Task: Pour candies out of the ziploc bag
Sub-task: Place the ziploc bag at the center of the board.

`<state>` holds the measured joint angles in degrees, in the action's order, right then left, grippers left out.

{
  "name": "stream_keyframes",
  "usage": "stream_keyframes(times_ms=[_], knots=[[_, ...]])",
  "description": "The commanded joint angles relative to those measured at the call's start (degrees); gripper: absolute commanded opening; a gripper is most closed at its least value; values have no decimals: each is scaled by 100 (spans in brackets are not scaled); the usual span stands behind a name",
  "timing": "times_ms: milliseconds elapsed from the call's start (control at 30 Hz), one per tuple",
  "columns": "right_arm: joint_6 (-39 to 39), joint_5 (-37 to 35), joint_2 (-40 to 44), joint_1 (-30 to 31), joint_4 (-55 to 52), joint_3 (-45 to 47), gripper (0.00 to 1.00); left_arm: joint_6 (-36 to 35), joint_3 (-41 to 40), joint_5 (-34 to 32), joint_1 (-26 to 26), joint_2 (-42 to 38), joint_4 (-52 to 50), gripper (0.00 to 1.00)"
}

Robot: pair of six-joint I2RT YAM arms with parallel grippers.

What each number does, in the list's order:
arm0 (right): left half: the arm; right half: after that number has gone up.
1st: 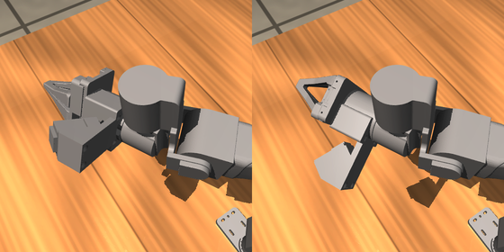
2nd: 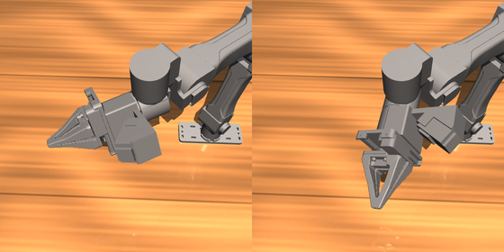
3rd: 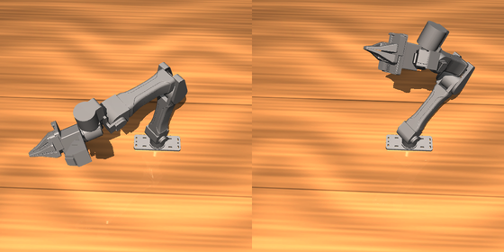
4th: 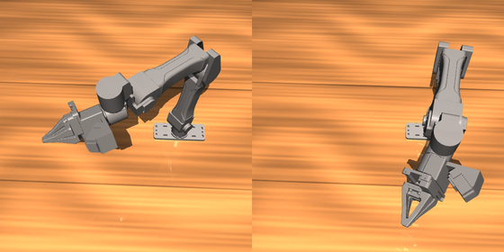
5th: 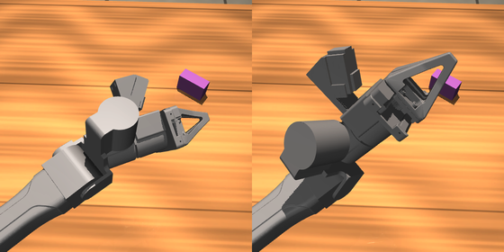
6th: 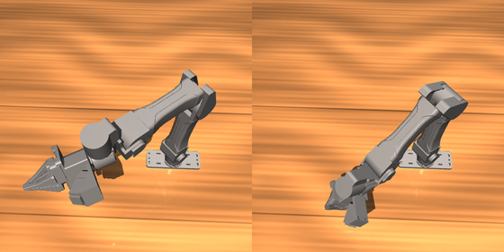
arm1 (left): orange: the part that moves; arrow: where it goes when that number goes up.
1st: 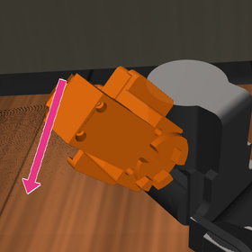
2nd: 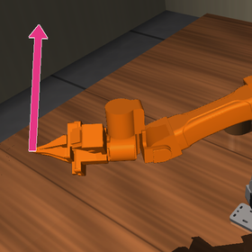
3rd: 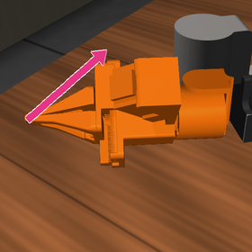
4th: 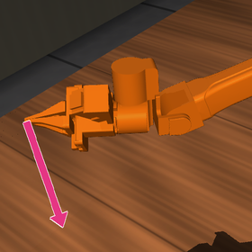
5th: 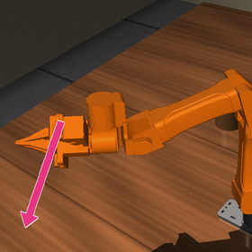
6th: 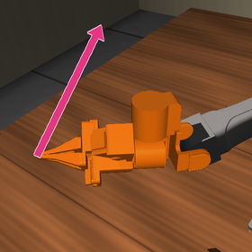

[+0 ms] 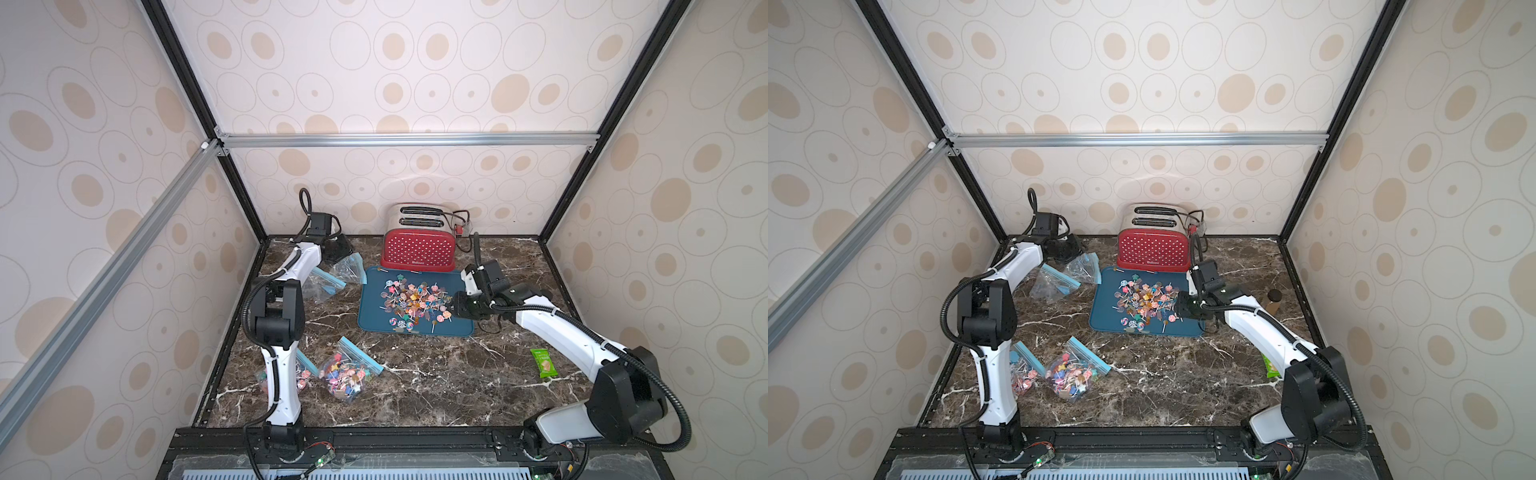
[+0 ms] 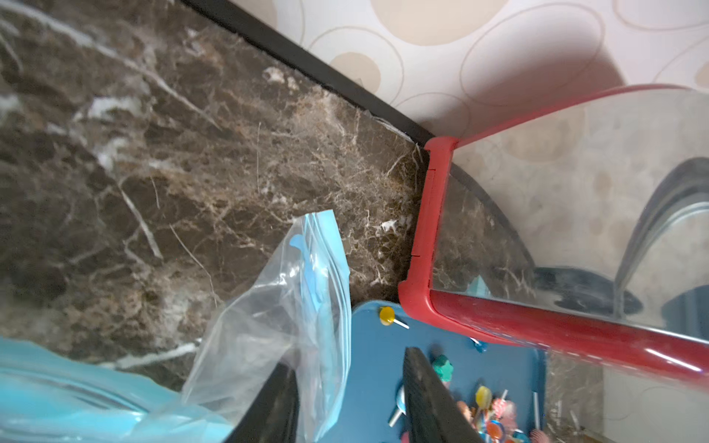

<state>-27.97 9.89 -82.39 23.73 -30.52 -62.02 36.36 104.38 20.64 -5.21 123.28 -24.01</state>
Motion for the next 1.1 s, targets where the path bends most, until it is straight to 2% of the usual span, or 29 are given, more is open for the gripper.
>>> stream_keyframes(times_ms=[0, 133, 233, 433, 533, 733, 867, 933, 1067], knots=[[38, 66, -11, 14, -46, 85, 42, -239, 141, -228, 20, -435, -325, 54], [13, 87, 128, 14, -55, 164, 42, -488, 392, -596, 21, -682, -869, 63], [9, 118, 260, 18, -90, 229, 42, -700, 451, -970, 21, -950, -1272, 74], [202, 269, 524, 272, -360, 251, 42, -859, 100, -1485, -31, -1856, -2284, 74], [315, 230, 642, 632, -575, 194, 41, -867, -622, -1743, -248, -2553, -2900, 60], [301, 238, 1072, 1058, -704, 489, 39, -280, -3133, -2041, -938, -3822, -3012, 22], [283, 354, 1435, 1103, -686, 812, 38, 218, -4344, -2246, -1144, -4010, -2613, 10], [279, 373, 1629, 1123, -706, 970, 38, 425, -4764, -2260, -1253, -3973, -2278, 9], [283, 321, 1992, 1134, -792, 1215, 37, 769, -5015, -2672, -1565, -3592, -2051, 6]])
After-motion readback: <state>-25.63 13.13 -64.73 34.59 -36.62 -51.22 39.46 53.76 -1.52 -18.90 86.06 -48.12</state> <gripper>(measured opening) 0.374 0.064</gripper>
